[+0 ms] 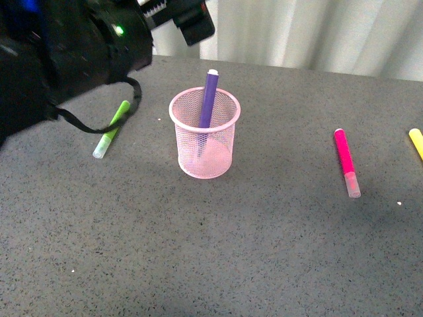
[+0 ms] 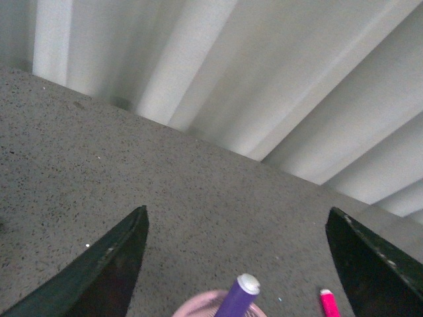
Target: Insert purple and pink pens into pink cup
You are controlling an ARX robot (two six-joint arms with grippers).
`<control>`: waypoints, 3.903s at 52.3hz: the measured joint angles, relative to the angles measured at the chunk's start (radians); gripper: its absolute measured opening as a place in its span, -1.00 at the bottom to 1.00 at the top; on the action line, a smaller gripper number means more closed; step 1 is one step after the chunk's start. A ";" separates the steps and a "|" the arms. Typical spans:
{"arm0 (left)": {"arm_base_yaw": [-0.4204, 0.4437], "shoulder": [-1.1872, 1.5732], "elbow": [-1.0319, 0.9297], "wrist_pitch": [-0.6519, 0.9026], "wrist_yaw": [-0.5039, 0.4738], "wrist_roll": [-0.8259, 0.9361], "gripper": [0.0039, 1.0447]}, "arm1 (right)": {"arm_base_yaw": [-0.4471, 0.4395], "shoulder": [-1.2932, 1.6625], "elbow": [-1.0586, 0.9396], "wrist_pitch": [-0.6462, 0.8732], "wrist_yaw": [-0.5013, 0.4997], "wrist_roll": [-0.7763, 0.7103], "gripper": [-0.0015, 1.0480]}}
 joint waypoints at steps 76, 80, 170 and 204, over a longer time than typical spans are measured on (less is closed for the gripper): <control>0.378 -1.174 -0.796 -0.245 0.087 0.488 -0.93 | 0.000 0.000 0.000 0.000 0.000 0.000 0.86; 0.378 -1.204 -0.817 -0.264 0.088 0.489 -0.93 | 0.000 0.000 0.000 0.000 0.000 0.000 0.86; 0.378 -1.938 -0.818 -0.973 0.090 0.490 -0.24 | 0.000 0.000 0.000 0.000 0.000 0.000 0.86; 0.378 -1.940 -0.818 -0.973 0.090 0.491 0.87 | -0.014 0.956 0.324 0.102 0.066 -0.035 0.86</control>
